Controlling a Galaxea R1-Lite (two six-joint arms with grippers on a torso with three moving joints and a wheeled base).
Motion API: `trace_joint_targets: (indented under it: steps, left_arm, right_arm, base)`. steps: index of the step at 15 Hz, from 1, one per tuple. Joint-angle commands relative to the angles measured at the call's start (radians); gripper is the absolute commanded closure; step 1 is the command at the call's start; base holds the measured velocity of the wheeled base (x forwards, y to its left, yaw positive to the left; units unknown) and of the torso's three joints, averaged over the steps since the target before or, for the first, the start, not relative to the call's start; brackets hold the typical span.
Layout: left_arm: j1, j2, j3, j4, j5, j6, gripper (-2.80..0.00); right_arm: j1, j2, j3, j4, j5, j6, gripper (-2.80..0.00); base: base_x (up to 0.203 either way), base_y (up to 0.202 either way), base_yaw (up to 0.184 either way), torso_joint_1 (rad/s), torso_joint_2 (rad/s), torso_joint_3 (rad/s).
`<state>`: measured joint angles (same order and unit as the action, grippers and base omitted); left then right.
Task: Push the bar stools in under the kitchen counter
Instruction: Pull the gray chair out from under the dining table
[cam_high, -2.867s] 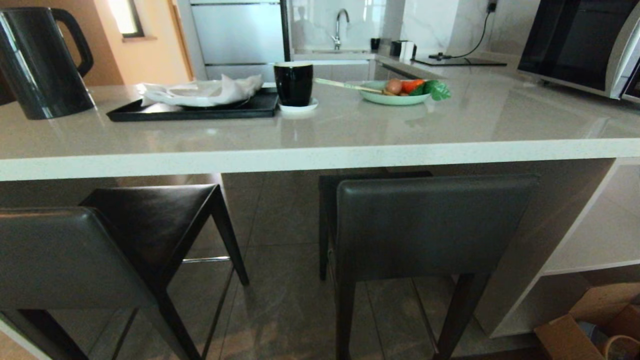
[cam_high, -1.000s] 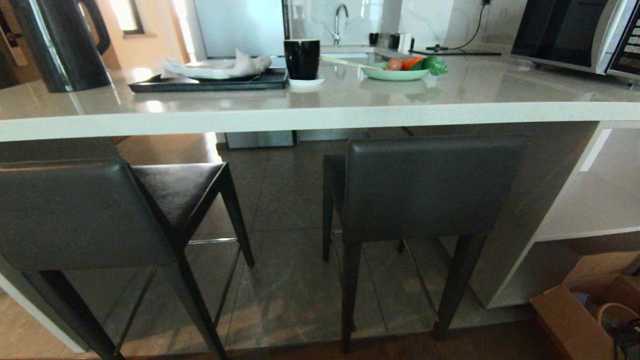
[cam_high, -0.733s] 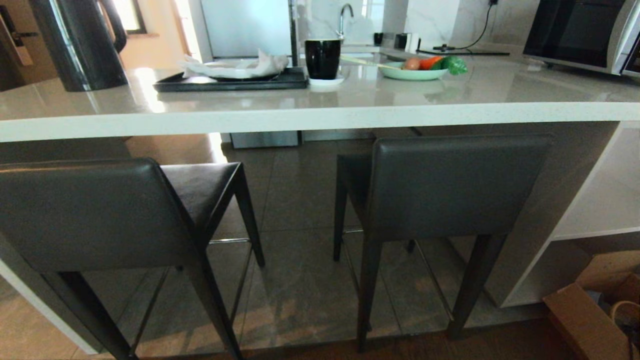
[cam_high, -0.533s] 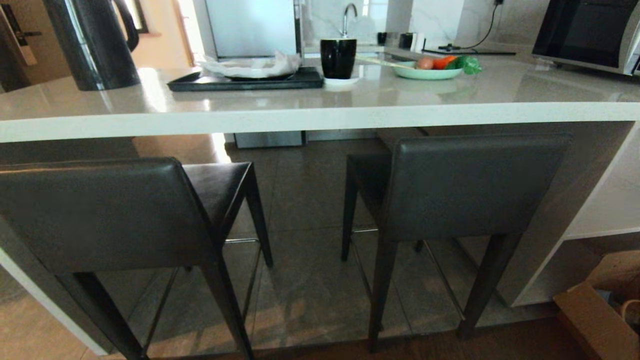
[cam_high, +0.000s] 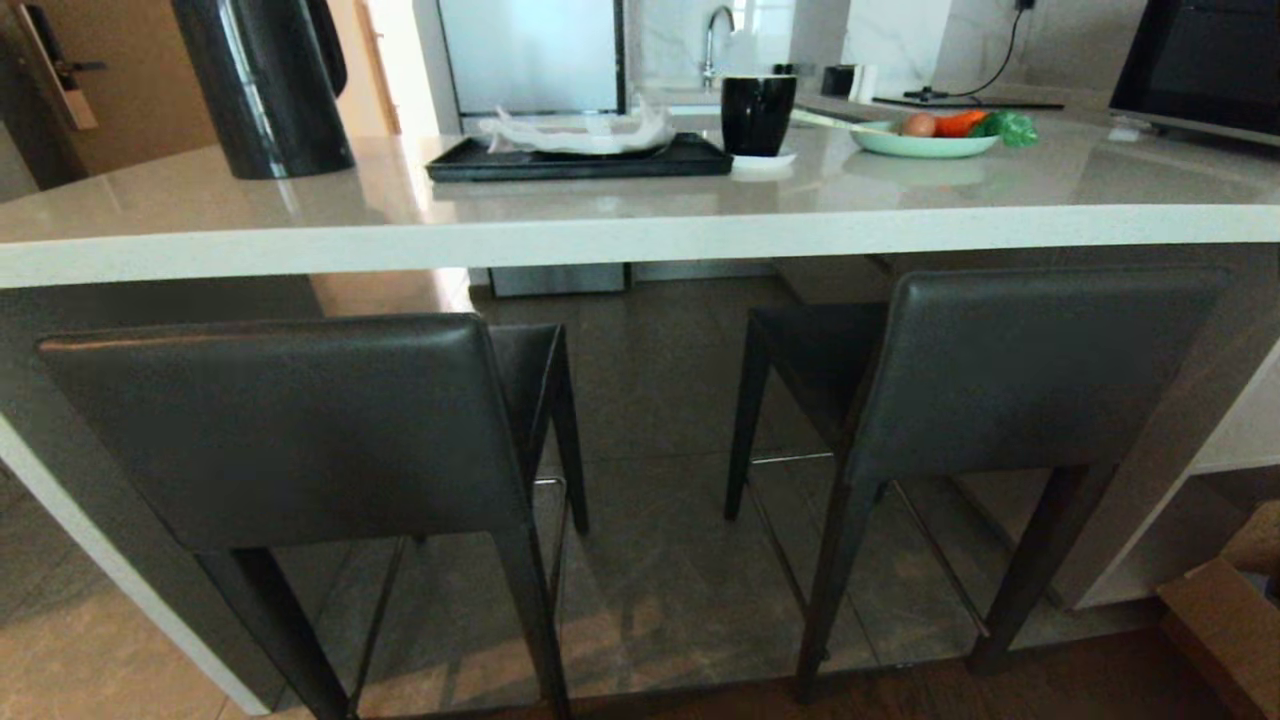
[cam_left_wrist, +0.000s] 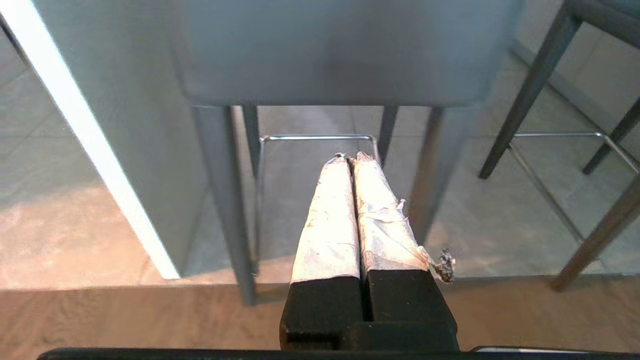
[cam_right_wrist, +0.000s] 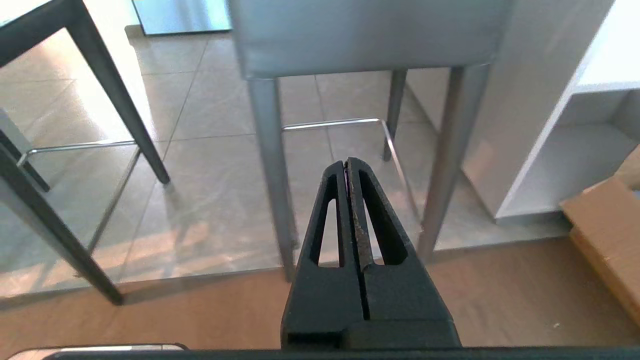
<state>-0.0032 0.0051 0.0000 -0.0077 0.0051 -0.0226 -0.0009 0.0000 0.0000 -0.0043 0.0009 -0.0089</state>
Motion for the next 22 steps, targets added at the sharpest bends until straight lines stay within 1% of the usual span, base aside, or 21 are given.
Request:
trace_joint_targets:
  steps: [1, 22]
  left_arm:
    - [0.000, 0.001, 0.000, 0.000, 0.000, 0.000, 0.00]
    - [0.002, 0.001, 0.000, 0.000, 0.000, 0.000, 0.00]
  right_arm:
    - [-0.001, 0.000, 0.000, 0.000, 0.001, 0.000, 0.00]
    - [0.001, 0.000, 0.000, 0.000, 0.001, 0.000, 0.00]
  base:
    - [0.000, 0.194, 0.000, 0.002, 0.00, 0.002]
    - [0.000, 0.193, -0.002, 0.002, 0.00, 0.002]
